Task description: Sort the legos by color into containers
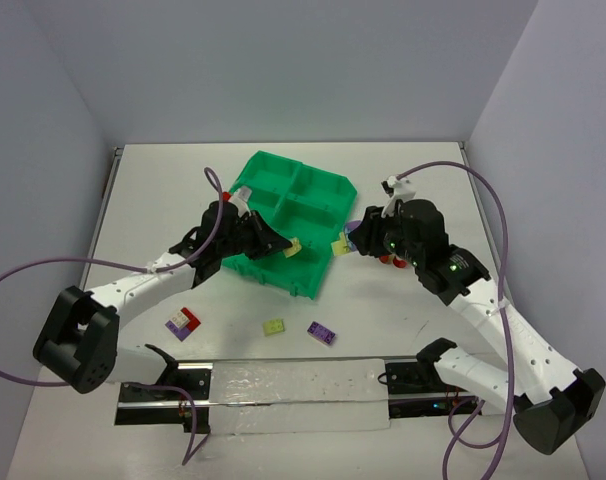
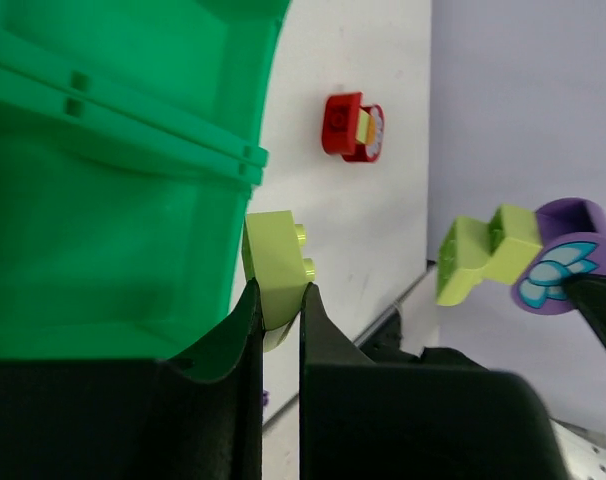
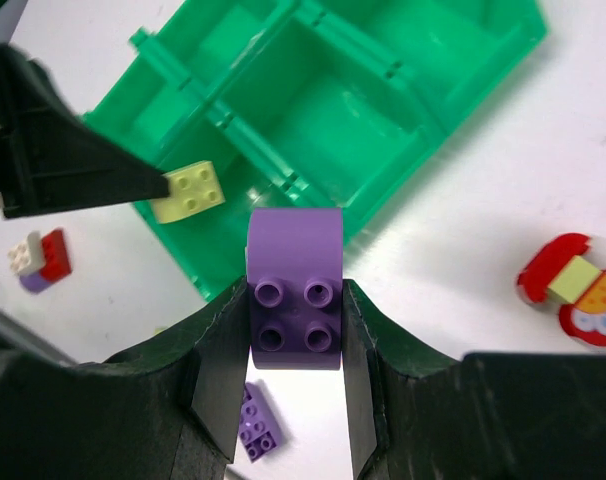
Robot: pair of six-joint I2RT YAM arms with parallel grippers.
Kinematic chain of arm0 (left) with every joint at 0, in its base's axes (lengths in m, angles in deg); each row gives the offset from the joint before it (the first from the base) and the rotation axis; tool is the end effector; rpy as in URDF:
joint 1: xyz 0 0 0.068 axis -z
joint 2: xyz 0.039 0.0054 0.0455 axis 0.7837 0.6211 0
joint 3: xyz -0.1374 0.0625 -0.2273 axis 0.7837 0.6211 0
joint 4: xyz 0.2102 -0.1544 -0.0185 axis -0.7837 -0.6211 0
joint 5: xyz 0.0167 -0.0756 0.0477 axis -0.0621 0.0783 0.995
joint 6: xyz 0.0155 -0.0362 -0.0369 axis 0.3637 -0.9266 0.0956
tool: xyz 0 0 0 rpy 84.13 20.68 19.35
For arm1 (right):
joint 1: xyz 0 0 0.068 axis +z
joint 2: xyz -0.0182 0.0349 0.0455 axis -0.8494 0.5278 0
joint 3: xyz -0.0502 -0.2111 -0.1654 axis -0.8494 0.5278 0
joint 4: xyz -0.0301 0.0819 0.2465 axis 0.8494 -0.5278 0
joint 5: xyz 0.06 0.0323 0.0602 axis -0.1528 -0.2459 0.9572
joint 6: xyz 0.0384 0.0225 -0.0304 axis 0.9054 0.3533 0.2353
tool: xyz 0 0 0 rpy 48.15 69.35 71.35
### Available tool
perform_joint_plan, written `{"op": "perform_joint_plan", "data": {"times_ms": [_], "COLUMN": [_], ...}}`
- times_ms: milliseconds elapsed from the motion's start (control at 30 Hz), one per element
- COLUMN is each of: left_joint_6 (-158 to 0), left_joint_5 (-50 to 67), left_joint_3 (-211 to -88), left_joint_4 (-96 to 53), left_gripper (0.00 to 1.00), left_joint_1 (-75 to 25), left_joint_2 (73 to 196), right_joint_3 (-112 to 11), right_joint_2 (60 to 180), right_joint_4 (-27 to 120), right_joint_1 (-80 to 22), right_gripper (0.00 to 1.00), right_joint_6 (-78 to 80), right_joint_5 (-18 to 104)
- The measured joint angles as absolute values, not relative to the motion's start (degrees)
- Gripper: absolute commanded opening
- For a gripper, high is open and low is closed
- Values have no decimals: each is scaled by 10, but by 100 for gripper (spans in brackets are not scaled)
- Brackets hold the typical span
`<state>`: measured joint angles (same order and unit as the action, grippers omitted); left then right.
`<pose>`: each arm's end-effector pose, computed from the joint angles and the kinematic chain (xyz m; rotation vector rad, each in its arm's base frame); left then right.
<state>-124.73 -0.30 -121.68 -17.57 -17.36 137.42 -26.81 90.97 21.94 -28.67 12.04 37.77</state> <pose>0.2405 -0.1764 0.2357 -0.2492 2.2792 -1.2311 0.1755 0.1007 0.3342 -0.2348 2.0455 0.5564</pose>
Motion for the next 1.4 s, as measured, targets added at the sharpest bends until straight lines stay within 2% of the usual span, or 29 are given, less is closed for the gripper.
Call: {"op": "perform_joint_plan", "data": {"times_ms": [33, 67, 133, 167, 233, 300, 633, 933, 1200, 1400], "left_joint_6": [-1240, -1234, -1227, -1224, -1222, -1221, -1196, -1226, -1276, -1298], "left_joint_5": [7, 15, 28, 32, 32, 29, -19, -141, -201, -212], "left_joint_3": [-1218, -1219, -1222, -1223, -1224, -1224, -1247, -1232, -1210, -1209], "left_joint_4": [-187, -195, -207, -212, -216, -216, -211, -78, 33, 68], "left_gripper": [8, 21, 52, 71, 85, 90, 87, 85, 73, 67], "left_joint_1": [-174, -174, -174, -174, -175, -175, -175, -169, -155, -144], "left_joint_2": [1368, 1365, 1364, 1365, 1370, 1378, 1383, 1376, 1408, 1430], "right_joint_3": [-268, -268, -268, -268, -268, -268, -259, -257, -257, -257], "right_joint_2": [906, 904, 904, 906, 910, 913, 916, 933, 947, 950], "right_joint_4": [218, 218, 217, 217, 217, 217, 226, 244, 265, 274], "right_joint_1": [-287, -288, -288, -288, -288, -288, -288, -288, -288, -288], "right_gripper": [0, 0, 0, 0, 0, 0, 0, 0, 0, 0], "right_joint_6": [122, 123, 125, 126, 128, 130, 148, 171, 187, 197], "right_joint_5": [367, 360, 351, 349, 348, 349, 370, 406, 431, 450]}}
